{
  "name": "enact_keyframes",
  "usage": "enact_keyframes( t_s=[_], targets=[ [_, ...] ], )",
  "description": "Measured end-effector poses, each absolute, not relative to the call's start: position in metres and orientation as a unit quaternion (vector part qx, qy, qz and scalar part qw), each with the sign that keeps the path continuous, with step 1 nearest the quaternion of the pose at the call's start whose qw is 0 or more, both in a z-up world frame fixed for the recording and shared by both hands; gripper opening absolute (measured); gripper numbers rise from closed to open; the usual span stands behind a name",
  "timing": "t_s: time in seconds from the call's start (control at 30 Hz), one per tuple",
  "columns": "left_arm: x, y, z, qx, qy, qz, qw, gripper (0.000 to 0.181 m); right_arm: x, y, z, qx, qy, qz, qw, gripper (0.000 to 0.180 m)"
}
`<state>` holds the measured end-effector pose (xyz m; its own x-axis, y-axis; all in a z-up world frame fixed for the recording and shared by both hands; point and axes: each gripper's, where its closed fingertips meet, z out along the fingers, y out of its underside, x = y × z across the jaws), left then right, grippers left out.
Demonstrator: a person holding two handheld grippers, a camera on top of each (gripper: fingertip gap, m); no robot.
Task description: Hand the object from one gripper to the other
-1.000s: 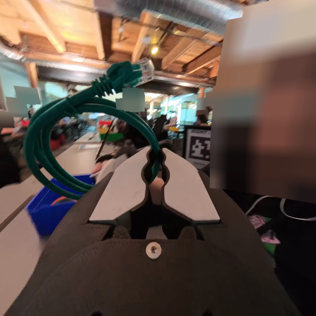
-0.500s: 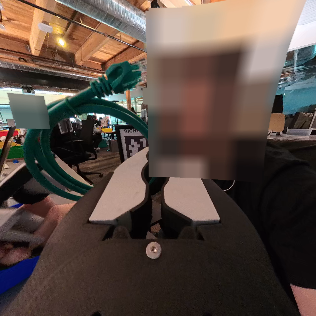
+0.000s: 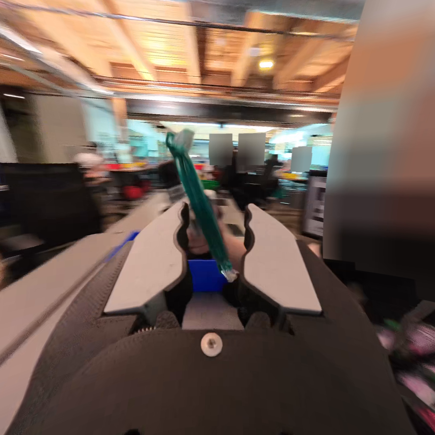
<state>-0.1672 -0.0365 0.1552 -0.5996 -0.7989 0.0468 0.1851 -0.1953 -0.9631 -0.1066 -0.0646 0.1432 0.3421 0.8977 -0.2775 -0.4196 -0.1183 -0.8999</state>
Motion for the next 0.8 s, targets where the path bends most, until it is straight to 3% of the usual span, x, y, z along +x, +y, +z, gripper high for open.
enact_keyframes(
  t_s=[0.07,0.13,0.27,0.5,0.8],
  targets=[
    [-0.152,0.004,0.149,-0.373,0.497,-0.665,0.414,0.042,-0.076,-0.038,0.135,-0.594,-0.177,0.338,0.708,0.013],
    [-0.141,0.022,0.137,-0.429,0.485,-0.632,0.426,0.036,-0.045,-0.024,0.129,-0.628,-0.149,0.111,0.756,0.012],
    [-0.124,0.018,0.118,-0.475,0.471,-0.636,0.385,0.039,-0.041,-0.019,0.124,-0.615,-0.185,-0.175,0.746,0.012],
    [-0.117,-0.01,0.122,-0.445,0.444,-0.707,0.324,0.056,-0.111,-0.015,0.107,-0.521,-0.322,-0.383,0.691,0.012],
    [-0.124,-0.009,0.124,-0.45,0.448,-0.715,0.291,0.026,-0.123,-0.013,0.105,-0.415,-0.367,-0.557,0.619,0.013]
  ],
)
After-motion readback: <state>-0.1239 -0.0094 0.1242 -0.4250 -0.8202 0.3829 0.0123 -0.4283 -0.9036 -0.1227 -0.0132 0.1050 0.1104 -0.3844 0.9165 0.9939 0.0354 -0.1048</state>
